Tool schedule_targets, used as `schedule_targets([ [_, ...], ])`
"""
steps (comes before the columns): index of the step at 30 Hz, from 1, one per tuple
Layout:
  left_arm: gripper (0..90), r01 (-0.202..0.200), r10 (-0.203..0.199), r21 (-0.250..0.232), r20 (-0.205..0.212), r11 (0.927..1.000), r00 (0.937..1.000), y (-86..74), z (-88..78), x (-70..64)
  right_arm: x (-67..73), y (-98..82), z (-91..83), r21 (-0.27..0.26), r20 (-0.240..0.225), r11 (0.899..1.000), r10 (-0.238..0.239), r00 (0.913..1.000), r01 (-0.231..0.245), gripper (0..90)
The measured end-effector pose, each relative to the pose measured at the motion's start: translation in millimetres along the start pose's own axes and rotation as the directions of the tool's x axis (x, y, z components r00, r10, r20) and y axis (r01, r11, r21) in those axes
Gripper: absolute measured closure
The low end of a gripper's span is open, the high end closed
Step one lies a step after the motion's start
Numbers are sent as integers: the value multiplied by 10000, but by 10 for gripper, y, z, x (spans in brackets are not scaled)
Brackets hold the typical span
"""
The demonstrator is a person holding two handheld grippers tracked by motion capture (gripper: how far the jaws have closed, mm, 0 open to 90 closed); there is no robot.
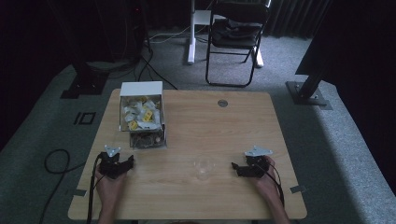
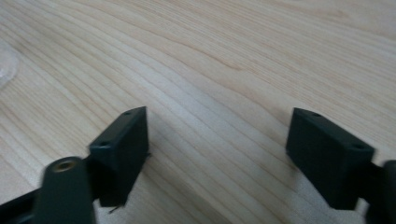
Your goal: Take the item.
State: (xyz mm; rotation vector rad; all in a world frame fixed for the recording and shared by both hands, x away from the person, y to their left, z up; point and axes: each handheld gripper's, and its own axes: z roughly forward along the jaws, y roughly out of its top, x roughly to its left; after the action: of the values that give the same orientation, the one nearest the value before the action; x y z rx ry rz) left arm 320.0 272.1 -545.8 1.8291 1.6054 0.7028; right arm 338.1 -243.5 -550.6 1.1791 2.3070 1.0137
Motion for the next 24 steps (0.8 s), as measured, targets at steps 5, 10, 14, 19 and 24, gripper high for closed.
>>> schedule_targets([
  [5, 333, -69, 69, -7, 66, 10000, 10000, -6, -7, 13, 5, 0, 1, 4, -58, 10000, -85, 9999, 85, 193],
  [10, 364, -198, 198, -7, 183, 9998, 9996, -14, -23, 27, 4, -2, -1, 2, -86, 9999, -123, 9999, 123, 194],
  [14, 422, -265, 264, 21, 275, 9996, 9993, -8, -34, 23, 5, -2, -2, 10, -93, 9999, -107, 9999, 107, 194],
  [19, 478, -187, 184, 50, 560, 9998, 9983, 12, -80, 3, 5, -2, -2, 6, -92, 9999, -105, 9999, 105, 194],
  [24, 480, -146, 166, -261, 804, 9996, 9966, 60, -203, -33, 4, -2, -1, 0, -90, 9999, -116, 9999, 116, 194],
])
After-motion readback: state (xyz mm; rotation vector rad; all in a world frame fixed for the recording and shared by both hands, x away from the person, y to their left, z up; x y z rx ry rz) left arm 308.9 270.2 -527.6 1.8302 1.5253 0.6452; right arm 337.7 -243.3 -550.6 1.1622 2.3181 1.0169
